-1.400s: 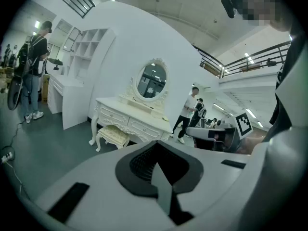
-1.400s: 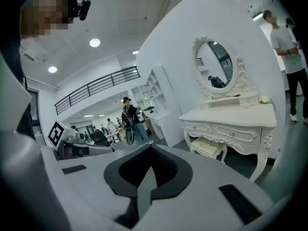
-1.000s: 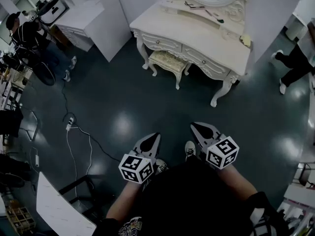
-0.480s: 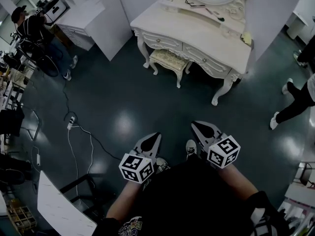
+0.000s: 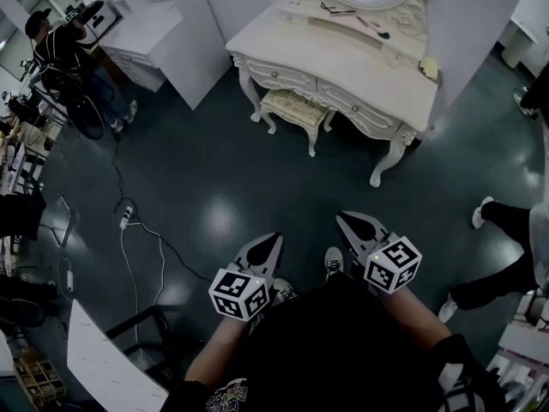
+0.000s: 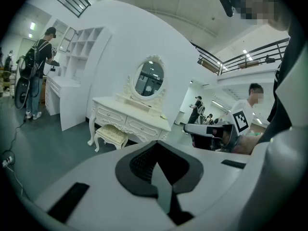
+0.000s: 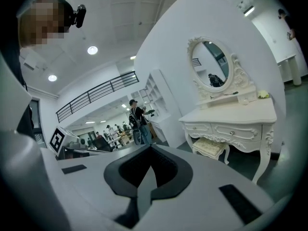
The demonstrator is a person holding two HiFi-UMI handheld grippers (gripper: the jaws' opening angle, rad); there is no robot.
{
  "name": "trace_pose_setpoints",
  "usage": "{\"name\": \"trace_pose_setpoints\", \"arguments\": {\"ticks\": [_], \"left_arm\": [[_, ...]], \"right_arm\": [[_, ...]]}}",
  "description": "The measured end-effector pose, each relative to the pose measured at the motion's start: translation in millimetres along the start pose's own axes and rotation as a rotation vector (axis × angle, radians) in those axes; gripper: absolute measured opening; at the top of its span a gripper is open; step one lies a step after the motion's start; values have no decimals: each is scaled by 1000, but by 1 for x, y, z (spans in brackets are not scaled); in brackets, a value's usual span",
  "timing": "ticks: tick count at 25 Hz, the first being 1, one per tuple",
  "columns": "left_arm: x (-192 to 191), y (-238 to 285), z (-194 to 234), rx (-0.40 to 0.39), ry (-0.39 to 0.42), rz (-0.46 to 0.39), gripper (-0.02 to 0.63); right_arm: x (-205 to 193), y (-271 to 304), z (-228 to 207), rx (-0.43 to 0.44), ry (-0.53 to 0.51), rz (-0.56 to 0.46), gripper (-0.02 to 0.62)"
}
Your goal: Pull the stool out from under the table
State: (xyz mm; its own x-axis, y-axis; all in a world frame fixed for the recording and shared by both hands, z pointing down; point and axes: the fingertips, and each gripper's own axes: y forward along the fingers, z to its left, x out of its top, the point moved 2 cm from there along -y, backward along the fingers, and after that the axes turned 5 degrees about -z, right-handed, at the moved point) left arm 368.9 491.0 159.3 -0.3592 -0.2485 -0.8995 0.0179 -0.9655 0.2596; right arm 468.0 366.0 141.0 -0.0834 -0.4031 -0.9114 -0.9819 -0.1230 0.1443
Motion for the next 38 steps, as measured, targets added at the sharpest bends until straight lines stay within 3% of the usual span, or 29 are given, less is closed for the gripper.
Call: {"name": "trace_pose_setpoints", "arguments": {"ticks": [15, 25, 33, 38], "left_arm": [[12, 63, 0, 67, 23, 6, -1], [37, 119, -1, 115, 75, 0, -2], [57, 137, 18, 90, 98, 13, 0], [72, 138, 59, 52, 125, 3, -2]], "right_arm": [[25, 12, -72, 24, -52, 29, 28], [49, 25, -122, 72, -33, 22, 27], [60, 53, -140, 39, -22, -13, 28], [57, 90, -128, 14, -36, -27, 28]]}}
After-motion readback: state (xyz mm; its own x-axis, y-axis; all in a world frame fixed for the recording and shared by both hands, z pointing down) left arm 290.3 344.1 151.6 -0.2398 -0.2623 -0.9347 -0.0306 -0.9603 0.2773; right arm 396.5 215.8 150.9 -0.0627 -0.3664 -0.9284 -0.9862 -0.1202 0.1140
